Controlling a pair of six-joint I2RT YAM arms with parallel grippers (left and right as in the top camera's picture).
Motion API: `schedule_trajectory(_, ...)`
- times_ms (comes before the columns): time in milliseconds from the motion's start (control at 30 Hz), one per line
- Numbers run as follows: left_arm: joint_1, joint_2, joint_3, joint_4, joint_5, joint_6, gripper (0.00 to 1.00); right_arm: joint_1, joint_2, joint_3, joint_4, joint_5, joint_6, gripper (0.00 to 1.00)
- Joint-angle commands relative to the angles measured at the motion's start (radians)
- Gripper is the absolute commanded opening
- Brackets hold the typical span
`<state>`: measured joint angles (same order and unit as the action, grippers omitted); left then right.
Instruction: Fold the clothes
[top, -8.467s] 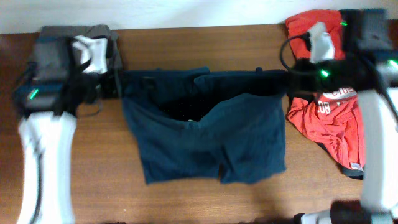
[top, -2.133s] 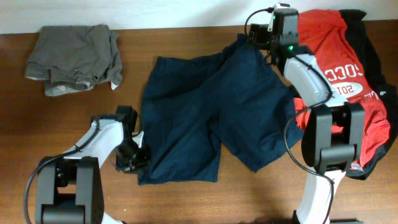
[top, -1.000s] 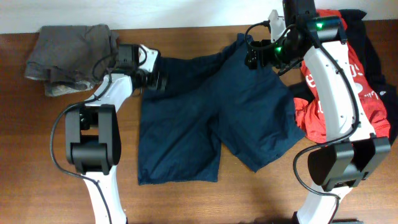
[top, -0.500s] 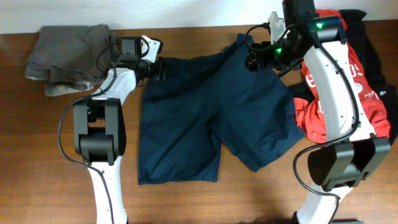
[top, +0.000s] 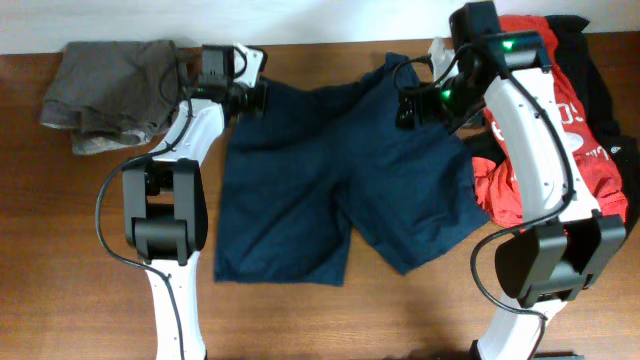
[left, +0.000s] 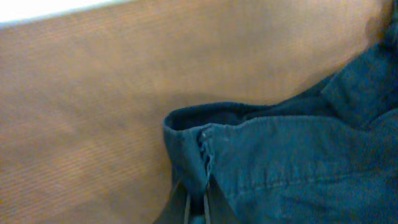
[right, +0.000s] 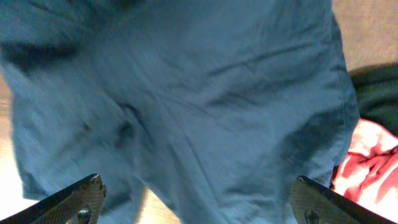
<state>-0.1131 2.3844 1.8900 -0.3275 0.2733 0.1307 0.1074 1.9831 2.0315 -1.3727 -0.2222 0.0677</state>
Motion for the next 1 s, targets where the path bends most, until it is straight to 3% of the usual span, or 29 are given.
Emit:
schedule_trajectory(0, 0.005, 0.012, 0.094, -0.027, -0.103, -0.014, 0.0, 0.002, 0.005, -0.067, 0.021, 0.035, 0.002, 1.0)
schedule_trajectory(133, 0.006, 0.012, 0.142, -0.072, -0.208, -0.038, 0.01, 0.002, 0.005, -0.151, 0.092, 0.085, 0.049, 0.94)
schedule_trajectory(233, 0.018, 0.012, 0.148, -0.075, -0.261, -0.091, 0.01, 0.002, 0.005, -0.226, 0.15, 0.084, 0.073, 0.78)
schedule_trajectory(400, 0.048, 0.012, 0.148, -0.077, -0.263, -0.163, 0.01, 0.002, 0.005, -0.349, 0.221, 0.084, 0.084, 0.71)
schedule_trajectory(467, 0.058, 0.012, 0.148, -0.077, -0.262, -0.173, 0.01, 0.002, 0.005, -0.399, 0.257, 0.084, 0.089, 0.5)
schedule_trajectory(500, 0.063, 0.012, 0.148, -0.077, -0.262, -0.172, 0.01, 0.002, 0.005, -0.438, 0.292, 0.084, 0.098, 0.26)
schedule_trajectory(533, 0.065, 0.012, 0.148, -0.077, -0.262, -0.173, 0.0, 0.002, 0.005, -0.459, 0.314, 0.084, 0.099, 0.09)
schedule_trajectory(567, 0.067, 0.012, 0.148, -0.078, -0.262, -0.174, 0.01, 0.002, 0.005, -0.485, 0.344, 0.084, 0.101, 0.04)
schedule_trajectory(967, 0.07, 0.012, 0.148, -0.085, -0.262, -0.217, 0.01, 0.002, 0.034, -0.716, 0.684, 0.104, 0.106, 0.04)
